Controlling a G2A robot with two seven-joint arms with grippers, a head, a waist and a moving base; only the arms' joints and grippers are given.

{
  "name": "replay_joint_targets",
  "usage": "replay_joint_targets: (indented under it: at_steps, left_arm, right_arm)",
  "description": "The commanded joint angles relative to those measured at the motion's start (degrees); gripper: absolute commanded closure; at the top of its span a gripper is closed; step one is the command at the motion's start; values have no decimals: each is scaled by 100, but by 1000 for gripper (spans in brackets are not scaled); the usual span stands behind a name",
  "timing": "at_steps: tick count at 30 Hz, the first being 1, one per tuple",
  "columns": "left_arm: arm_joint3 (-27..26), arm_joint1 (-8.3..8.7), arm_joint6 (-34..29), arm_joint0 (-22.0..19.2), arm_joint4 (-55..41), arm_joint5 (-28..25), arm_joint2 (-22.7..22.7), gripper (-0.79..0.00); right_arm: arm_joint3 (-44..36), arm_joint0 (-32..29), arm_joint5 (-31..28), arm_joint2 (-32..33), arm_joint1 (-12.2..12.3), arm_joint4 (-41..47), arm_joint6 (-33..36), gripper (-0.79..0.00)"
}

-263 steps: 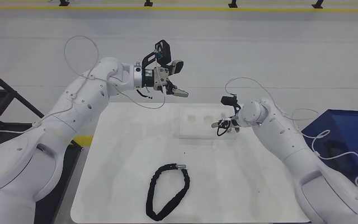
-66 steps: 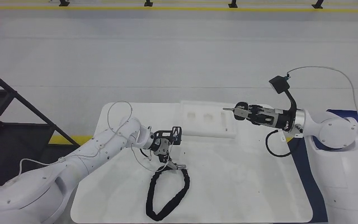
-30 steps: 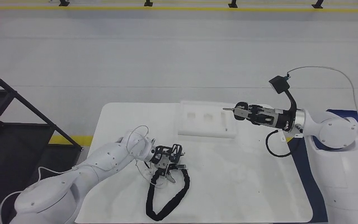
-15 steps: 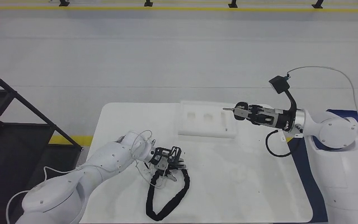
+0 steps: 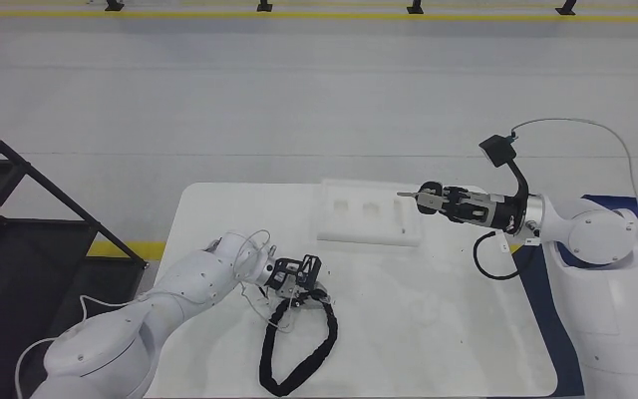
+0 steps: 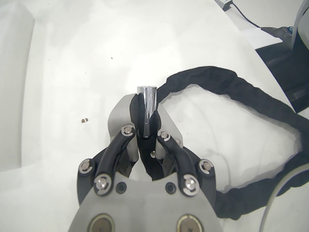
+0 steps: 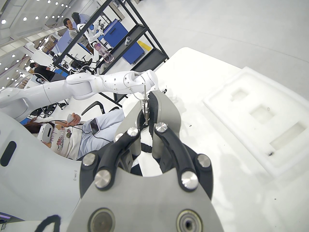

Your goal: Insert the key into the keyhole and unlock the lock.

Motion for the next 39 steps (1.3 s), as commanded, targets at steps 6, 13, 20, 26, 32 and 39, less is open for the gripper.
replay_joint_targets:
  at_steps: [6, 13, 20, 26, 32, 39]
  left_arm:
    - [-477, 257, 125, -102, -347, 128, -104, 0]
    - [-1278, 698, 60, -214, -875, 64, -406, 0]
    - [-2287, 1244, 4, -148, -1109, 95, -1042, 0]
    - [-3193, 1627, -516, 153, -1376, 377, -1742, 0]
    - [-4054, 1851, -1367, 524, -1832, 652, -2347, 0]
    - [-4849, 1932, -2402, 866, -2033, 1287, -2765, 0]
  right_arm:
    - [0, 0, 0, 0, 0, 0, 0, 0]
    - [-32, -30, 20, -24, 0, -58, -47, 0]
    - [-315, -98, 315, -320, 41, -572, 9, 0]
    - [-412, -34, 712, -567, 73, -569, 311, 0]
    - [-481, 46, 1070, -764, 101, -541, 478, 0]
    - [-493, 57, 1320, -880, 109, -323, 286, 0]
